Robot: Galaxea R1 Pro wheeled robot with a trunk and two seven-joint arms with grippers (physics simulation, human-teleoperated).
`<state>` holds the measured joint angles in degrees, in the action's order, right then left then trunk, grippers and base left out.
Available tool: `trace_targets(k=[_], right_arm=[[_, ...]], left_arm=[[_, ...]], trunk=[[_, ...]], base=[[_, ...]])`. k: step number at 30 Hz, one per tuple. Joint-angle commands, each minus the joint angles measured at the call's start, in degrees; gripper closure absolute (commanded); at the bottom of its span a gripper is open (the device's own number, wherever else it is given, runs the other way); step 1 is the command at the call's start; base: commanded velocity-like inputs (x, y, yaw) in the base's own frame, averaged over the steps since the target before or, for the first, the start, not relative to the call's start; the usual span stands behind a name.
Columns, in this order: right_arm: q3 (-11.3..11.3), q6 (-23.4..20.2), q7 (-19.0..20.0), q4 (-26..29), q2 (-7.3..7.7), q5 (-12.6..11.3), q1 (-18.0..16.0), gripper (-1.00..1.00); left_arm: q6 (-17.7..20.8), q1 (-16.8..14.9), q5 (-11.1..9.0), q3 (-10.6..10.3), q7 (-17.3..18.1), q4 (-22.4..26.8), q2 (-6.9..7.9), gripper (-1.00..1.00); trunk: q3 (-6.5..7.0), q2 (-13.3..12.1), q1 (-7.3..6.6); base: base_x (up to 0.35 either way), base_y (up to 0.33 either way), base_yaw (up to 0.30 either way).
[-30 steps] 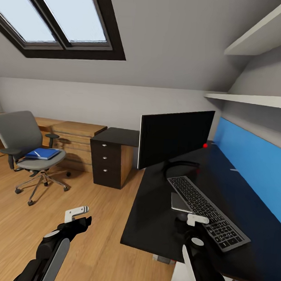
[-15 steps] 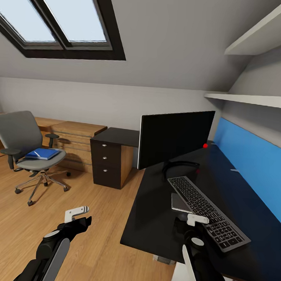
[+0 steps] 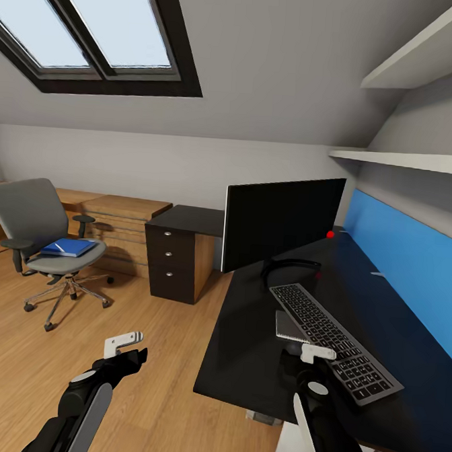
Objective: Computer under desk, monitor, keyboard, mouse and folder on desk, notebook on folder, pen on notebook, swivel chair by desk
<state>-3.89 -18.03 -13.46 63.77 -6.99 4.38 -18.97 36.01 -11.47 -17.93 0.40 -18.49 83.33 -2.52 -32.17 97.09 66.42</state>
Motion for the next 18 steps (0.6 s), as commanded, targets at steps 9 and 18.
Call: trace_targets(k=[9, 18], right_arm=[[0.28, -0.69, 0.10, -3.24, -0.04, 0.28, -0.01, 1.00], [0.45, -0.69, 0.18, -3.23, -0.04, 0.28, -0.01, 1.00]], left_arm=[[0.20, -0.04, -0.59, 0.04, -0.33, 0.08, -0.03, -1.00], [0.20, -0.04, -0.61, 0.04, -0.32, 0.08, -0.03, -1.00]], trunk=[[-0.07, 0.03, 0.00], [-0.07, 0.03, 0.00]], base=[[0.000, 0.000, 0.000], [-0.185, 0.156, 0.000]])
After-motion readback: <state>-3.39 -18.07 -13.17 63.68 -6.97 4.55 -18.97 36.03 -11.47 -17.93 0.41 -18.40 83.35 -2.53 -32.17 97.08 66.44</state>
